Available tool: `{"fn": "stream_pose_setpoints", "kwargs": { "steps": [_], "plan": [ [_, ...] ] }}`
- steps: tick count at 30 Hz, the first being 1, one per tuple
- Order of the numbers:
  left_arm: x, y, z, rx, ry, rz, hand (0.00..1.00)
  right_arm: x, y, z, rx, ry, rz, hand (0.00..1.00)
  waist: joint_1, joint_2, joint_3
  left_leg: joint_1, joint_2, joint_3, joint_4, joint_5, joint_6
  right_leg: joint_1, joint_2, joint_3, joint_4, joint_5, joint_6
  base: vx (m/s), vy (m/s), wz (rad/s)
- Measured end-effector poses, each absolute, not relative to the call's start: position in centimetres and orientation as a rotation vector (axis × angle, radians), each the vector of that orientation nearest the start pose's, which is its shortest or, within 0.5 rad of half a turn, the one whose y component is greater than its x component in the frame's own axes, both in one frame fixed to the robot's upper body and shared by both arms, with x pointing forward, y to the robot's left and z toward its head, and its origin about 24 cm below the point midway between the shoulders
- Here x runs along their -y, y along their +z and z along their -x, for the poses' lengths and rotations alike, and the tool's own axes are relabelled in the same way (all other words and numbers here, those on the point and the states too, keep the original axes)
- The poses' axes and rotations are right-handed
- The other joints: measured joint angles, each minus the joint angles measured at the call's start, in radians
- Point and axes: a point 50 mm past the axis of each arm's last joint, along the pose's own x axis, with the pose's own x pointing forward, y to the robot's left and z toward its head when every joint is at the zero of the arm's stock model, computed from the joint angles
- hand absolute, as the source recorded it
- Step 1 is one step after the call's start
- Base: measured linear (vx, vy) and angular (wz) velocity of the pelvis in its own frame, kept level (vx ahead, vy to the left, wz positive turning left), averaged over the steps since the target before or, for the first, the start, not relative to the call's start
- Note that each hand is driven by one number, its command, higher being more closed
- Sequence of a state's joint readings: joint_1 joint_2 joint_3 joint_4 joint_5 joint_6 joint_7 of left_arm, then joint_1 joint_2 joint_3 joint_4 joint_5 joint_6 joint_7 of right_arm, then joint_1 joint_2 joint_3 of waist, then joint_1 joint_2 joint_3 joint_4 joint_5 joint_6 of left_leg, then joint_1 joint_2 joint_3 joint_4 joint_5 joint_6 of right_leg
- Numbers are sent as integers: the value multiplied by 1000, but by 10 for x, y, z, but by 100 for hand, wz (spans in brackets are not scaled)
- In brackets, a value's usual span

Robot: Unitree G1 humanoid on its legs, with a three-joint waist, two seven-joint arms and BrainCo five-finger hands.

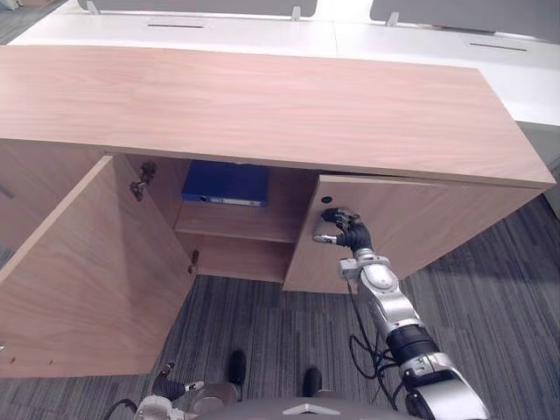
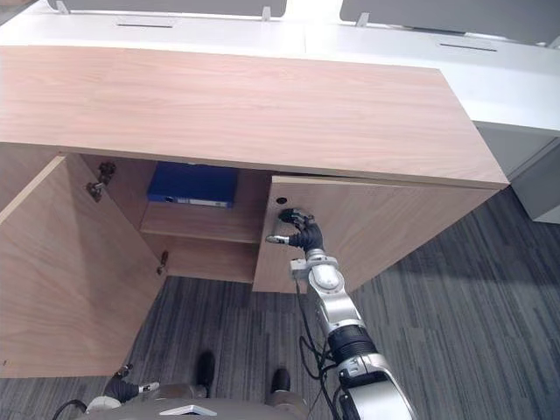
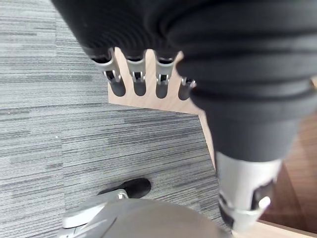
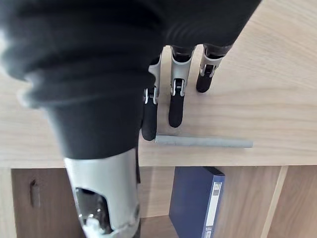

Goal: Walk over to the cabinet, pick up the folder, carry it to the office cabinet, place the folder inside the office cabinet, then close the office cabinet door

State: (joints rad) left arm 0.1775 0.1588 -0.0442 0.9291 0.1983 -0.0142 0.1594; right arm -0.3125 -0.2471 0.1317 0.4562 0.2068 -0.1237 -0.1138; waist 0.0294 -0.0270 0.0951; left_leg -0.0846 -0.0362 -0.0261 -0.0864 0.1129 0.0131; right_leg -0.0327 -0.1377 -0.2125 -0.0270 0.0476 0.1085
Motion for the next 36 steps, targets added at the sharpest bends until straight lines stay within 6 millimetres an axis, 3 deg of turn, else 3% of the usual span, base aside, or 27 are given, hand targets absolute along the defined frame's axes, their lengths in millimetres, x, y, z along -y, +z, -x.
{"fn": "stream_pose_setpoints", "kwargs": {
  "steps": [5,11,16,21,27,34,36],
  "plan": [
    [-213,-150,-99,-1028,100,-416,0,183,19,-300,-97,-56,86,0,-3,2,26,15,1,-1,0,-1,-1,33,3,-18,-22,1,0,80,-21,8],
    [-213,-148,-107,-1007,110,-407,0,178,-11,-250,-176,-89,56,0,-39,2,26,22,3,0,0,-13,-4,38,5,-21,-20,-9,0,-12,1,-1],
    [-212,-147,-109,-1001,135,-386,0,178,-42,-213,-305,-100,112,0,-45,2,25,22,3,-5,-1,-19,-7,41,5,-27,-20,-22,-1,-40,5,3],
    [-212,-147,-109,-1000,138,-386,0,173,-65,-196,-412,-85,151,0,-54,-2,22,28,0,-28,-1,-19,-7,62,3,-51,-26,-27,0,5,0,15],
    [-212,-147,-110,-998,160,-368,0,171,-114,-160,-681,-70,199,0,-52,-11,13,42,-1,-37,-1,-19,-3,85,3,-71,-28,-25,1,46,-12,7],
    [-208,-149,-108,-1008,314,-193,0,173,-134,-140,-821,-82,200,0,-54,-14,11,67,-6,-58,-1,-26,-7,123,2,-97,-33,-39,3,-1,-6,10],
    [-210,-150,-103,-1019,428,-92,0,173,-137,-135,-848,-92,192,0,-52,-17,12,65,-11,-93,-1,-27,-10,137,1,-132,-31,-54,-5,-20,-11,41]
  ]
}}
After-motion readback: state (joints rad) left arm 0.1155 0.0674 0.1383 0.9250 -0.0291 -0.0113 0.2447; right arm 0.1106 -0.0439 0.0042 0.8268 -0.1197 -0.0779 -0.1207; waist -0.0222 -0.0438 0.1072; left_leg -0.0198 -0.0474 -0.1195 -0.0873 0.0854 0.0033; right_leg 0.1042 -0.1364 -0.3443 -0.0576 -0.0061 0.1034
